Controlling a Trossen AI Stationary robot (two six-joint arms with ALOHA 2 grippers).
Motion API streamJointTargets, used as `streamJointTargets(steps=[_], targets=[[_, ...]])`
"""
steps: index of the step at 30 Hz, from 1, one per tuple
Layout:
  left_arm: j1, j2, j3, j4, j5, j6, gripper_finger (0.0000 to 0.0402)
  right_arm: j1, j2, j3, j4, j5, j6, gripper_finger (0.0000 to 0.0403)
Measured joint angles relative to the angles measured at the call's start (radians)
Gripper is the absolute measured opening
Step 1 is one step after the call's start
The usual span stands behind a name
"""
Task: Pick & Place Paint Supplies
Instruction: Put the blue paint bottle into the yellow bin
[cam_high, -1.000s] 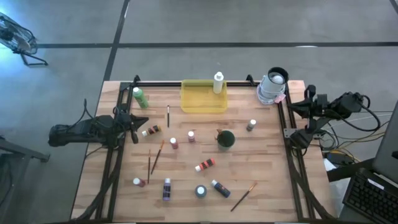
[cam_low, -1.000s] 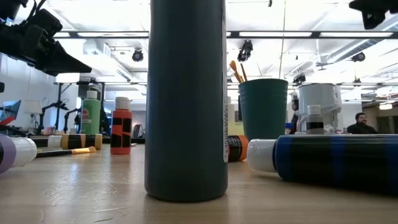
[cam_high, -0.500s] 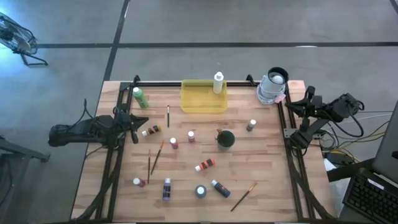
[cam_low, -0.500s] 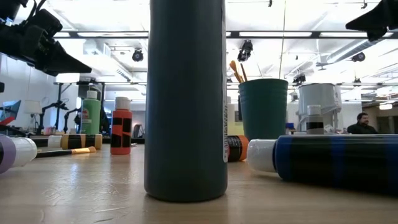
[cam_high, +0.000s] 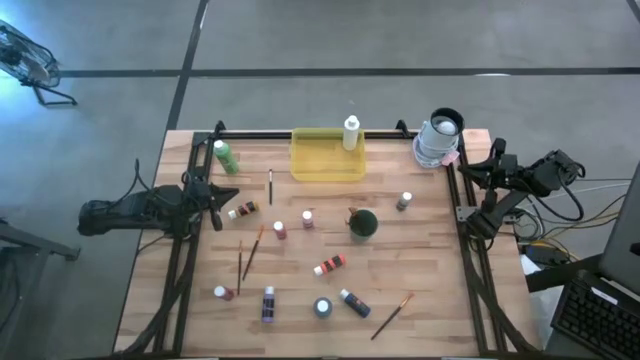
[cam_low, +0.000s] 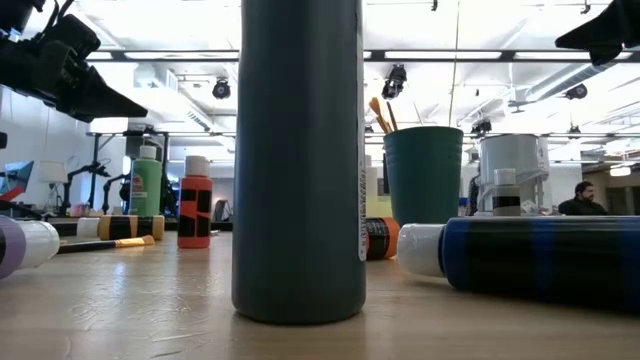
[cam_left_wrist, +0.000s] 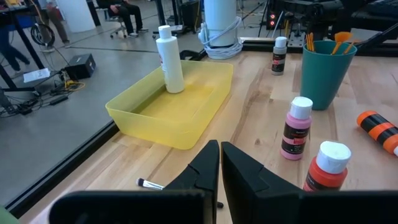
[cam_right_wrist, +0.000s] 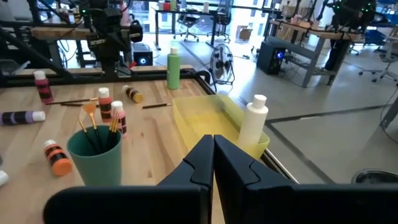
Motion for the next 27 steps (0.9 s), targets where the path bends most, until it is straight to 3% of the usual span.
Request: streamJointTargets(steps=[13,20,24,27], targets=[[0.000,0.004,0.000,0.000,0.000,0.000,0.0023,0.000,0.000,0.000,0.000,-0.001,0.000,0.0008],[0.000,0.008,0.000,0.005,-0.026,0.137,0.0023,0.000,0.000,0.000,0.000,-0.001,0.000,0.0008],[0.000,0.009,0.000,0.086,0.032,-0.042,0.0023,0.000,0.000,0.000,0.001,-0.001,0.000,0.0009],[0.000,0.009,0.000,0.266,0.051,-0.138,0.0023,0.000,0.000,0.000,0.000,-0.001,0.000,0.0008]])
